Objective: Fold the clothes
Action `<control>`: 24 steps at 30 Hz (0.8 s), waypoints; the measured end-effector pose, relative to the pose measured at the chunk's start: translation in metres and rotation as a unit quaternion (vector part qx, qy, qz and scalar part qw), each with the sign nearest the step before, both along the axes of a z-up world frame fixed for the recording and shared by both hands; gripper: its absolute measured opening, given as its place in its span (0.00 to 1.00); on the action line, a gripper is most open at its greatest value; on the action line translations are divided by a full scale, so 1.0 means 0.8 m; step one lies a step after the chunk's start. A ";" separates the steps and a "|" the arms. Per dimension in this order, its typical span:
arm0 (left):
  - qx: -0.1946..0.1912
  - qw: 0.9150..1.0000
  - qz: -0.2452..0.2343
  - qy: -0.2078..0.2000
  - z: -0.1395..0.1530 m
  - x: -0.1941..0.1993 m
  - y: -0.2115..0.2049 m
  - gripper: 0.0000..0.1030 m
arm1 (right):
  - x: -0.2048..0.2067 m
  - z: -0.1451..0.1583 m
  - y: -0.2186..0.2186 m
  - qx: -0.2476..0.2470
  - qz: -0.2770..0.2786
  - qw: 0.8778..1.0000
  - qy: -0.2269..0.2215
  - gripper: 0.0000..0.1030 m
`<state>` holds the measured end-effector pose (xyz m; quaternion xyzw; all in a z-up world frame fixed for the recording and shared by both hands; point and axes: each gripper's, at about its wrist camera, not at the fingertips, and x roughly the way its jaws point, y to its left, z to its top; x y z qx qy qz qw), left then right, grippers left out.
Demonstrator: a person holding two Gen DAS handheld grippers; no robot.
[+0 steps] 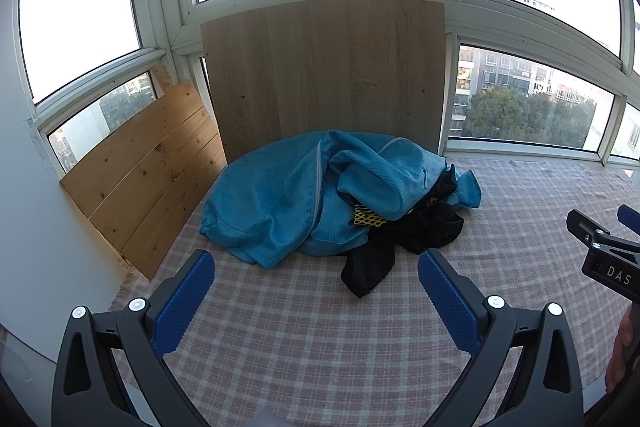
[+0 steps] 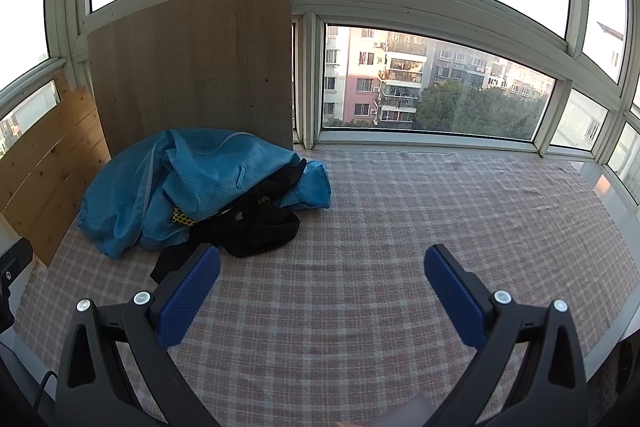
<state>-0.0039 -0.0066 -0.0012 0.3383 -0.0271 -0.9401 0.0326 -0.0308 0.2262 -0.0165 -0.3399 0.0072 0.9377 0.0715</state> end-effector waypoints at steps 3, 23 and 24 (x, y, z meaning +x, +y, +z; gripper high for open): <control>0.000 1.000 0.000 -0.001 -0.001 -0.001 0.000 1.00 | -0.001 -0.002 0.001 -0.001 0.000 1.000 -0.001 1.00; -0.041 0.998 0.031 0.027 -0.009 -0.027 -0.042 1.00 | -0.030 -0.016 0.056 -0.101 0.042 0.993 0.042 1.00; -0.042 0.998 0.033 0.028 -0.009 -0.029 -0.047 1.00 | -0.035 -0.019 0.060 -0.112 0.044 0.992 0.041 1.00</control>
